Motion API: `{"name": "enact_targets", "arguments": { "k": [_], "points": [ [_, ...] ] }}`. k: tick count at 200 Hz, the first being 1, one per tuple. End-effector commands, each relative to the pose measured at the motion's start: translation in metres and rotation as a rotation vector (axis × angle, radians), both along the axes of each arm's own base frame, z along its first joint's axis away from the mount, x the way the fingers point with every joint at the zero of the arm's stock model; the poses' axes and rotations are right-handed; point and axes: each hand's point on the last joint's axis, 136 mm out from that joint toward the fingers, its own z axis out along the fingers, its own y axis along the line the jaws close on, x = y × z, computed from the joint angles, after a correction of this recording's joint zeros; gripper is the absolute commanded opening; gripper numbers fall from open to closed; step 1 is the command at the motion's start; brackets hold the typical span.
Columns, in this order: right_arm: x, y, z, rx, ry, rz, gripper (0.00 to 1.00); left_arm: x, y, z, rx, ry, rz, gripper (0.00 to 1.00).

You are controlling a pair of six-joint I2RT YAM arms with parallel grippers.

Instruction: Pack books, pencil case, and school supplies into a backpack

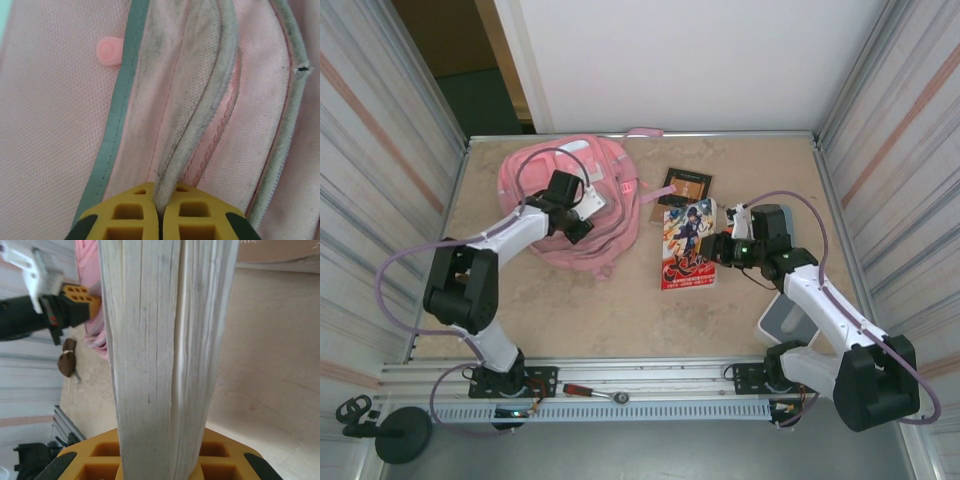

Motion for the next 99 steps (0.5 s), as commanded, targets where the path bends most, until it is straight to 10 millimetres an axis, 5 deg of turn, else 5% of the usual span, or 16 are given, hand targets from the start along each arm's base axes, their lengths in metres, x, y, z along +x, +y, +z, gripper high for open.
{"name": "enact_targets", "arguments": {
  "k": [1, 57, 99],
  "points": [
    [0.002, 0.003, 0.027, -0.02, -0.087, 0.069, 0.01, -0.002, -0.011, 0.069, -0.222, -0.115, 0.036, 0.0],
    [-0.006, 0.027, 0.039, 0.057, -0.039, 0.157, 0.02, -0.019, -0.012, 0.169, -0.59, -0.259, 0.092, 0.0],
    [-0.013, 0.083, 0.05, 0.158, -0.024, 0.227, 0.02, -0.024, 0.002, 0.203, -0.767, -0.252, 0.169, 0.0]
  ]
}}
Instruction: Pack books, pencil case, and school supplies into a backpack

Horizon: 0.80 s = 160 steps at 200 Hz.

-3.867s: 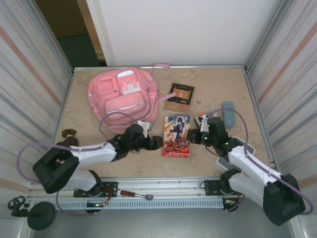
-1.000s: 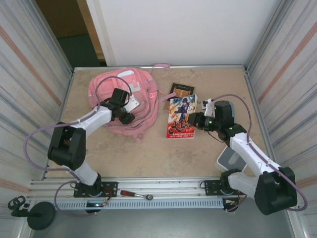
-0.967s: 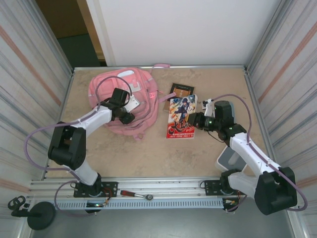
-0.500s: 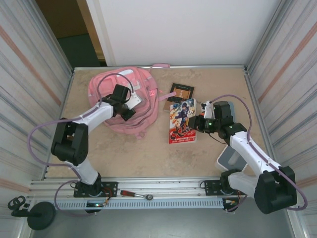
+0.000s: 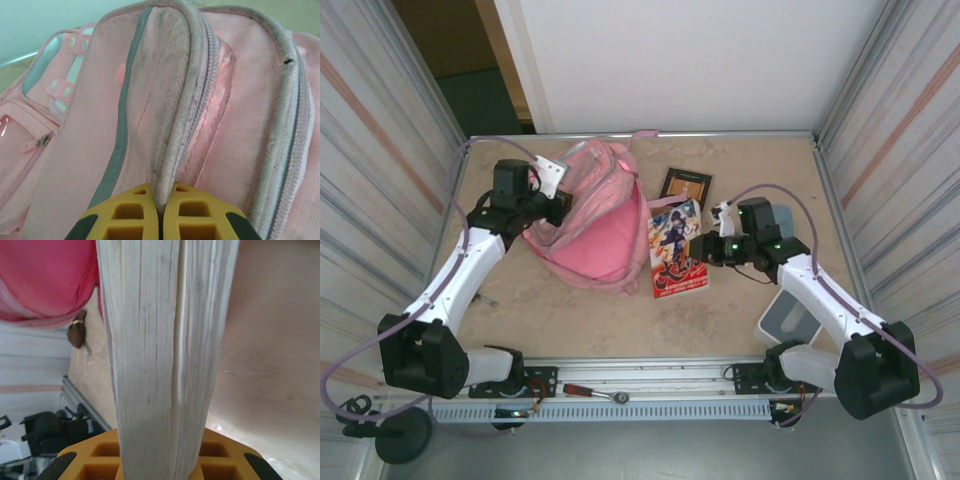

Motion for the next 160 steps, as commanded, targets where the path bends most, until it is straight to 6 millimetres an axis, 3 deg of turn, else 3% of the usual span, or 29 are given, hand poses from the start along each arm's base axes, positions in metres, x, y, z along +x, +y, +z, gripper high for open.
{"name": "enact_targets", "arguments": {
  "k": [1, 36, 66, 91, 128, 147, 160],
  "points": [
    [0.004, 0.043, 0.041, 0.147, -0.06, 0.062, 0.02, -0.002, -0.009, 0.058, -0.211, -0.108, -0.017, 0.0],
    [0.031, 0.091, 0.038, 0.184, -0.052, -0.015, 0.01, -0.01, -0.017, 0.066, -0.295, -0.094, -0.05, 0.0],
    [0.077, 0.135, 0.042, 0.26, -0.087, -0.134, 0.01, -0.012, -0.017, 0.065, -0.327, -0.039, -0.023, 0.0],
    [0.121, 0.156, 0.047, 0.33, -0.137, -0.264, 0.0, -0.015, -0.018, 0.063, -0.338, -0.014, -0.022, 0.0],
    [0.177, 0.185, 0.023, 0.425, -0.13, -0.479, 0.02, -0.016, -0.022, 0.066, -0.382, 0.002, -0.036, 0.0],
    [0.195, 0.21, 0.008, 0.464, -0.135, -0.548, 0.07, -0.014, -0.024, 0.069, -0.404, 0.013, -0.044, 0.0],
    [0.205, 0.23, 0.0, 0.48, -0.161, -0.565, 0.18, -0.011, -0.025, 0.07, -0.414, 0.018, -0.046, 0.0]
  ]
}}
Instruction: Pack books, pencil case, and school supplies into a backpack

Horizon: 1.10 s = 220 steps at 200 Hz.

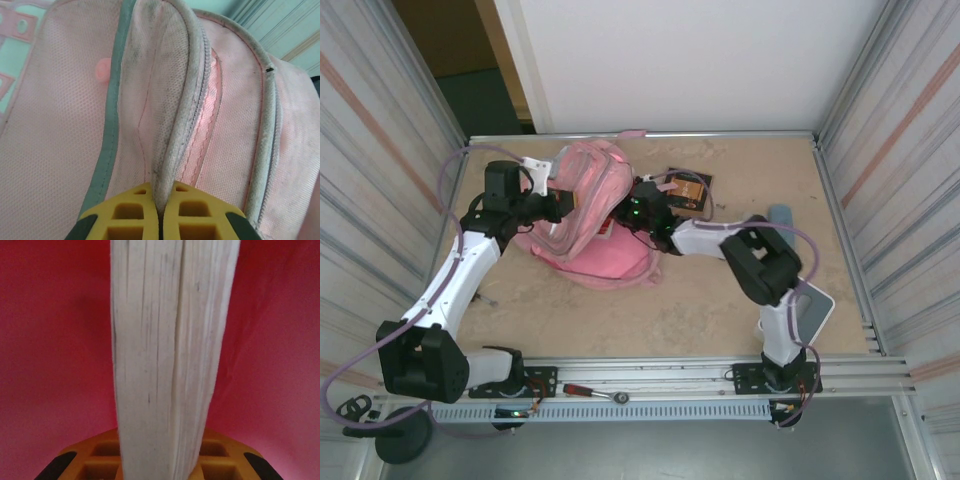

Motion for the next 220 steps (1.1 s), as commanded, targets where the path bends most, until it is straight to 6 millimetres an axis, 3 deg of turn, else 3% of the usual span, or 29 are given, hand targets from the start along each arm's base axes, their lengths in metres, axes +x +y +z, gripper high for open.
{"name": "enact_targets", "arguments": {
  "k": [1, 21, 44, 76, 105, 129, 150, 169, 201, 210, 220],
  "points": [
    [0.028, 0.036, 0.041, 0.191, -0.134, -0.131, 0.2, 0.003, -0.009, 0.059, -0.102, -0.15, -0.045, 0.0],
    [0.029, 0.055, 0.023, 0.154, -0.125, -0.077, 0.39, 0.006, -0.009, 0.061, -0.116, -0.147, -0.046, 0.0],
    [0.01, 0.038, 0.012, 0.053, -0.12, -0.015, 0.48, 0.01, -0.006, 0.058, -0.114, -0.145, -0.035, 0.0],
    [-0.032, -0.015, 0.022, -0.044, -0.16, 0.084, 0.57, 0.016, -0.005, 0.047, -0.103, -0.158, -0.045, 0.0],
    [-0.073, -0.069, 0.028, -0.154, -0.154, 0.153, 0.58, 0.017, -0.008, 0.034, -0.041, -0.198, -0.104, 0.0],
    [-0.091, -0.138, 0.022, -0.377, -0.098, 0.12, 0.6, 0.01, -0.01, 0.014, 0.037, -0.216, -0.178, 0.0],
    [-0.08, -0.211, 0.016, -0.589, -0.03, 0.038, 0.64, 0.0, -0.013, -0.012, 0.074, -0.193, -0.235, 0.0],
    [-0.059, -0.254, 0.011, -0.631, 0.046, 0.003, 0.65, -0.008, -0.02, -0.031, 0.074, -0.172, -0.287, 0.0],
    [-0.018, -0.279, -0.011, -0.616, 0.157, 0.005, 0.66, -0.023, -0.025, -0.057, 0.13, -0.125, -0.35, 0.0],
    [-0.006, -0.281, -0.018, -0.622, 0.181, 0.009, 0.66, -0.024, -0.021, -0.061, 0.154, -0.114, -0.335, 0.07],
    [0.006, -0.283, -0.028, -0.636, 0.211, 0.014, 0.67, -0.024, -0.019, -0.062, 0.175, -0.118, -0.314, 0.22]
  ]
}}
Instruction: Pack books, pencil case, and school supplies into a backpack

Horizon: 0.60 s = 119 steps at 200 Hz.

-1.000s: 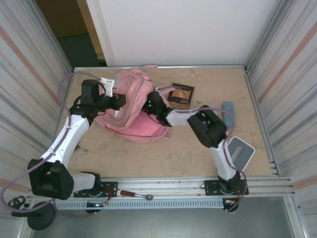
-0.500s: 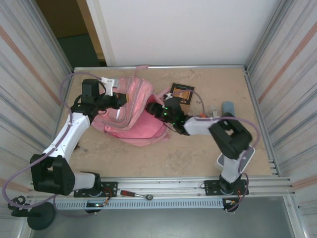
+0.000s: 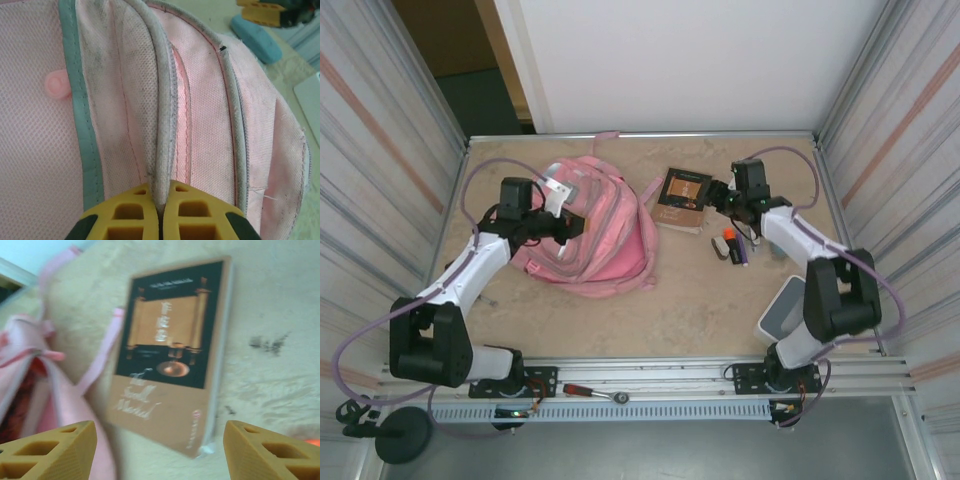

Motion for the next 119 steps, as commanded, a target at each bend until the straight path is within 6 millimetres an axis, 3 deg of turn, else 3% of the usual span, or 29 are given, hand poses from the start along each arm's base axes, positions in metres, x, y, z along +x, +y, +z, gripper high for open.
{"name": "enact_targets", "arguments": {
  "k": [1, 17, 50, 72, 119],
  "points": [
    [0.003, 0.003, -0.034, -0.046, 0.143, 0.079, 0.67, 0.0, 0.0, 0.009, 0.045, -0.098, -0.031, 0.24],
    [0.019, 0.003, -0.052, -0.075, 0.185, 0.078, 0.68, 0.0, -0.005, 0.017, 0.031, -0.125, -0.01, 0.46],
    [0.042, -0.002, -0.089, -0.09, 0.246, 0.058, 0.66, 0.019, -0.027, 0.037, -0.035, -0.183, 0.129, 0.76],
    [0.053, 0.004, -0.098, -0.043, 0.251, 0.077, 0.62, 0.039, -0.058, 0.03, -0.053, -0.103, 0.146, 0.81],
    [0.056, 0.009, -0.106, -0.027, 0.248, 0.101, 0.56, 0.089, -0.146, 0.003, 0.039, 0.005, 0.137, 0.81]
  ]
}}
